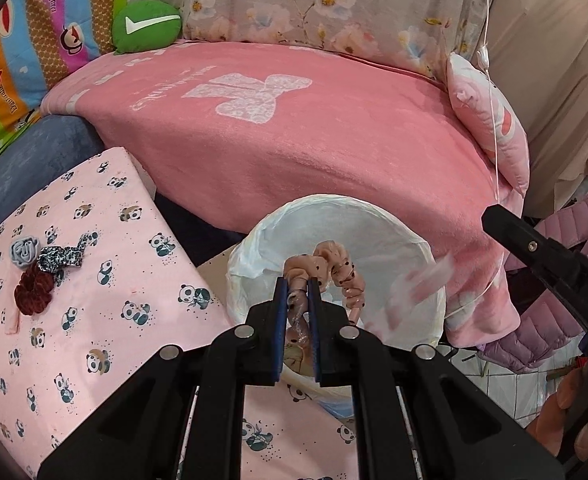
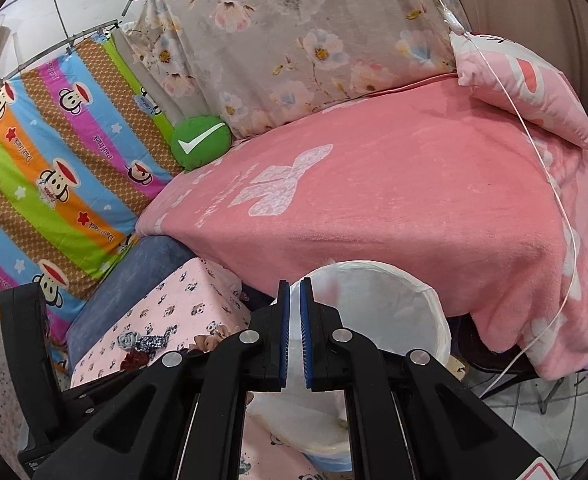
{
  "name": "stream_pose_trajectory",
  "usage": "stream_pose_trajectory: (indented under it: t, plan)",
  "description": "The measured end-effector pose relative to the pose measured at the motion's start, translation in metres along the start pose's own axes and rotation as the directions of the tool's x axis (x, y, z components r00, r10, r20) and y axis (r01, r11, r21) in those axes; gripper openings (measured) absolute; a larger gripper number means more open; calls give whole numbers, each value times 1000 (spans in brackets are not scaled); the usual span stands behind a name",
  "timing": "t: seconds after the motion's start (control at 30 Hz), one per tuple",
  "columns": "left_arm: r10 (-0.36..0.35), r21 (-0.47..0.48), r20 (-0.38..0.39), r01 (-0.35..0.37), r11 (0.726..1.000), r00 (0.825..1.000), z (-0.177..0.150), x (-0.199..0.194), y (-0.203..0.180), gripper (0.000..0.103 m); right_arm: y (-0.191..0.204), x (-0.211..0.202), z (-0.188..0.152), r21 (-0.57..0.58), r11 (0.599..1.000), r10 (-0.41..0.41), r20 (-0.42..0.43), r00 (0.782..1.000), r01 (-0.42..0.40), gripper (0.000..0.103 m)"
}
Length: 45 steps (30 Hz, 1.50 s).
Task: Organize soft objects
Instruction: 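Carry the scrunchie and mesh bag over the white bin and open both tools, then move both open tools back over the remaining items on the cushion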
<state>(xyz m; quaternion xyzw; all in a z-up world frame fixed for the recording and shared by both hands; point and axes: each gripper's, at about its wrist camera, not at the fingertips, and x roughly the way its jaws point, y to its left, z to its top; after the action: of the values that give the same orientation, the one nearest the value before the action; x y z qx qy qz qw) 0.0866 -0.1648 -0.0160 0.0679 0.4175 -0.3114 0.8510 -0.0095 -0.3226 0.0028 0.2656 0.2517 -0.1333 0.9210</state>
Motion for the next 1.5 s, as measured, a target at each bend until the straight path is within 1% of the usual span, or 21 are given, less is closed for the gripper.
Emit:
stream_pose_trajectory:
  t: [0.13,0.27,0.3,0.33,0.37,0.4,0.43,0.57,0.83,1.0,1.07,1.43,1.5]
  plan:
    - [-1,6,-19,1,1000,1000,1,9,-6,10,-7,6,1,0,1000,-7,-11,1000,7,7]
    - [-12,6,-43,13,1000,999,0,17,-9,13,-8,10,-2,2,1000,-14,-22,1000,14,7]
    - [-9,8,-47,10,1000,999,0,18,-9,19,-10,12,-3,6,1000,-22,-25,999,22,7]
    - [-1,11,-46,1,1000,999,0,19,-10,33,-9,12,-4,8,1000,-27,-25,999,27,9]
    - [12,11,-41,-11,1000,999,0,19,-10,41,-9,13,-5,11,999,-31,-28,999,32,13]
    - [28,8,-34,-28,1000,999,-1,19,-9,57,-11,15,-7,18,999,-36,-42,998,37,15]
    - [45,5,-22,-45,999,999,-2,18,-9,63,-10,16,-9,22,999,-37,-47,998,38,17]
    - [57,-10,-28,-57,998,998,-3,18,-3,64,-12,21,-17,29,999,-43,-73,996,45,25]
    - [78,-70,-34,-80,994,996,-10,14,20,64,-3,29,-34,13,999,-31,-111,993,33,25]
    - [91,-102,-30,-94,990,995,-15,6,36,64,14,35,-44,-13,1000,-15,-131,991,14,26]
    - [96,-119,-28,-99,988,995,-17,3,45,64,24,38,-48,-31,1000,-9,-140,990,4,29]
    - [143,-211,-28,-146,967,989,-33,-15,94,64,74,48,-67,-115,992,26,-187,982,-48,31]
    - [150,-227,-27,-152,962,988,-36,-19,103,64,82,49,-70,-126,991,29,-191,981,-54,33]
